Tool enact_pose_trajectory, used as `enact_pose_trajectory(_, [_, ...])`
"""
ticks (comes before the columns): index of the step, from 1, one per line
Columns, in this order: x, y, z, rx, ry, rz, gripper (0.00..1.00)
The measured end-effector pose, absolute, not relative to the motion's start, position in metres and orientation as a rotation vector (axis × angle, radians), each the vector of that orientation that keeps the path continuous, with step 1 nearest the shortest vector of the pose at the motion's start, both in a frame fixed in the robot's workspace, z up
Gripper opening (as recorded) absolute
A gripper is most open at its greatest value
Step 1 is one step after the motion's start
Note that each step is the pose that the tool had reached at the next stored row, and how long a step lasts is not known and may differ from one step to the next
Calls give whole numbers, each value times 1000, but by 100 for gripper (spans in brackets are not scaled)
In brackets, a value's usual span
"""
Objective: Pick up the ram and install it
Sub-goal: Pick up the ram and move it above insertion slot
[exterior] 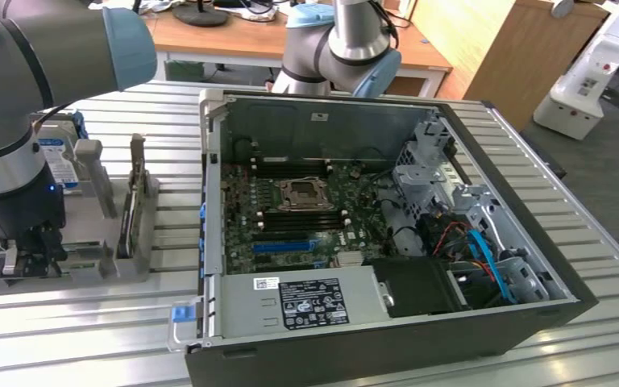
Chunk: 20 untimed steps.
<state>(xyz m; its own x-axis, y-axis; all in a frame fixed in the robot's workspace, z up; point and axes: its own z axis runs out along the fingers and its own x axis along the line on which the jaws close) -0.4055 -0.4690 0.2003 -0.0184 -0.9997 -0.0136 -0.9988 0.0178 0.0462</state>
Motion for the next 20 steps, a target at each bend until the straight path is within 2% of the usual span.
enact_pose_trajectory(14, [-405, -470, 200, 2185, -2225, -66, 31])
enact_pose_trajectory(17, [-405, -470, 200, 2185, -2225, -66, 29])
enact_pose_trajectory(18, [-405, -470, 200, 2185, -2225, -66, 23])
enact_pose_trajectory(20, [-405, -470, 200, 2185, -2225, -66, 23])
